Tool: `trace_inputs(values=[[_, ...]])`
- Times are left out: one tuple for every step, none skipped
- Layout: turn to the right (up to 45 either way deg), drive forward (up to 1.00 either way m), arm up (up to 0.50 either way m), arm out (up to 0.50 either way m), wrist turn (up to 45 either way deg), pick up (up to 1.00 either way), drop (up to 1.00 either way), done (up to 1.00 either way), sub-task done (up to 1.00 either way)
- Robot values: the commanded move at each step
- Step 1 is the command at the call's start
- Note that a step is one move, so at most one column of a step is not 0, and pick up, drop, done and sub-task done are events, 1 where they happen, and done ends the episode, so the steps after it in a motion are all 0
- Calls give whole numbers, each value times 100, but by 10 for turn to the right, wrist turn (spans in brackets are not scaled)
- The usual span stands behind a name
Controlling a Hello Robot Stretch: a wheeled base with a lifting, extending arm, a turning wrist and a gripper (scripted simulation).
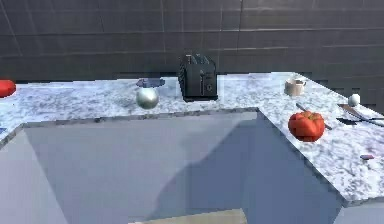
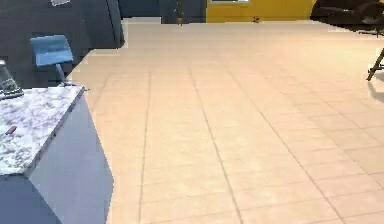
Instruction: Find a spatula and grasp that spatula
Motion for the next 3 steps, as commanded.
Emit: trace_inputs(values=[[450, 0, 0, 0, 0, 0, 0, 0, 0], [90, 0, 0, 0, 0, 0, 0, 0, 0], [0, 50, 0, 0, 0, 0, 0, 0, 0]])
